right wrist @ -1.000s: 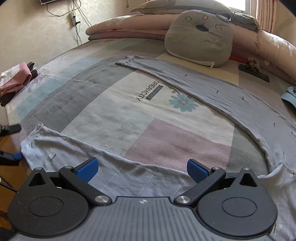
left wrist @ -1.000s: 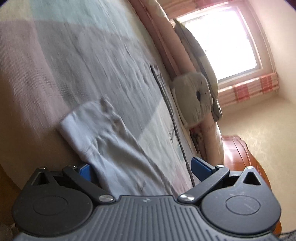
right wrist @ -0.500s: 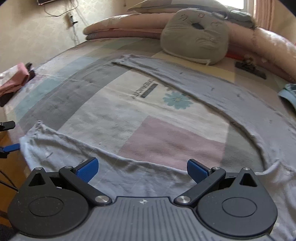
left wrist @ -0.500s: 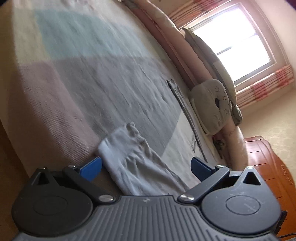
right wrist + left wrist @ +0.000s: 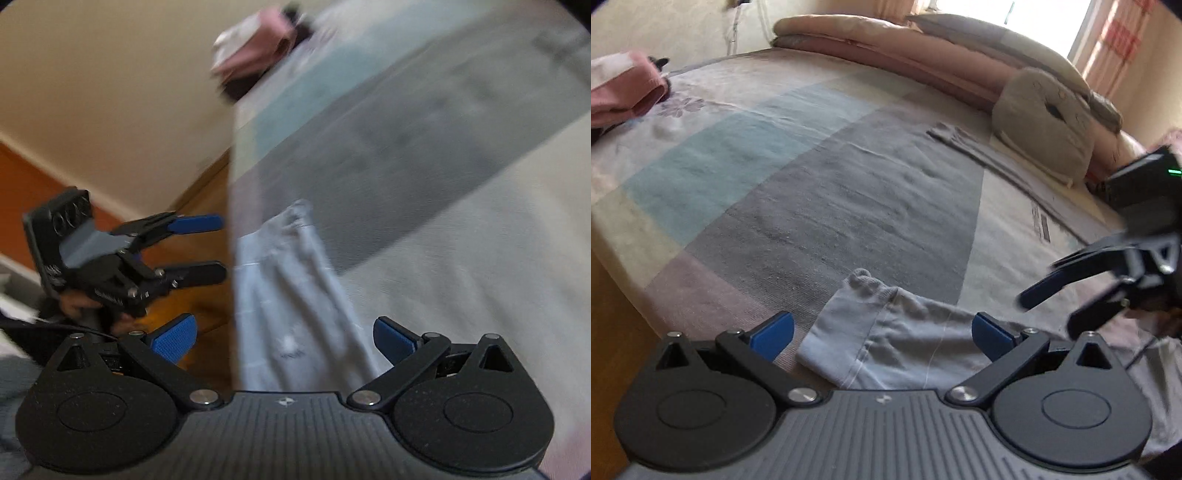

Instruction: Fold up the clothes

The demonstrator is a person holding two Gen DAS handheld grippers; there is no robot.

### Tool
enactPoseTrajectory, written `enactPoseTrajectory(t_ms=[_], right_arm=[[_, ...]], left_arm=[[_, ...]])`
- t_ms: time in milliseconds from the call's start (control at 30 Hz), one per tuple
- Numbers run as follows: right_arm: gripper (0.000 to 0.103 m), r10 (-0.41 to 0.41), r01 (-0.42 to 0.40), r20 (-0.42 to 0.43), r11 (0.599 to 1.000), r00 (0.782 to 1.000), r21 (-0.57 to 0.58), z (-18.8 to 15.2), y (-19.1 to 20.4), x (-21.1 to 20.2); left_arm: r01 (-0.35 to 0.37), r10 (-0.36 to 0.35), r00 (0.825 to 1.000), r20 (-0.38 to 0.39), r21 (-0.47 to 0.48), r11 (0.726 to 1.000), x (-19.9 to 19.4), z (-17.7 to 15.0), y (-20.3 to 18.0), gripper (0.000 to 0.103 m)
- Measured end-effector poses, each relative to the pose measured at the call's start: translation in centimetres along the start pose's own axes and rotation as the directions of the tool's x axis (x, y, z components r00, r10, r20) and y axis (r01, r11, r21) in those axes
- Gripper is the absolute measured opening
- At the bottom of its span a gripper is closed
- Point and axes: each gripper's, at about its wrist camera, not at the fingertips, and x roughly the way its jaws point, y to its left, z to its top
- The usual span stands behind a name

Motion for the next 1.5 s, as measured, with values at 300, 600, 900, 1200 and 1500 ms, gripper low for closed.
enactPoseTrajectory(t_ms=[300, 600, 900, 1200, 1500], right_arm=[[0.103, 0.210, -0.201, -0.194, 0.977, 0.958, 0.066, 4.3, -2.4, 5.5], [0.100, 0.235, -0.219, -0.237, 0.971, 0.943, 0.091, 2.9, -2.0, 5.2], [0.001, 0.064, -0.071, -0.264, 0.997, 0.963, -0.017, 5.5, -0.4, 8.3], [0.004, -0.119, 0.057, -0.263, 0.971, 0.957, -0.233, 6.6, 4.1, 9.7], [0.014, -0.181, 0.126, -0.222, 0.962, 0.958, -0.242, 8.8, 3.5, 8.2]], left_arm=[[0.009, -0.009, 1.000, -0.009, -0.057, 0.998, -0.5, -1.5, 1.7, 0.102], [0.090, -0.088, 0.996, 0.033, -0.081, 0.993, -1.3, -1.8, 2.2, 0.102], [0.060, -0.055, 0.997, 0.049, -0.105, 0.993, -1.9, -2.6, 3.0, 0.102], [0.060, -0.053, 0.997, 0.056, -0.134, 0.989, -2.1, -3.3, 3.7, 0.102], [0.061, -0.052, 0.996, 0.067, -0.138, 0.989, -2.7, -3.3, 4.0, 0.102]])
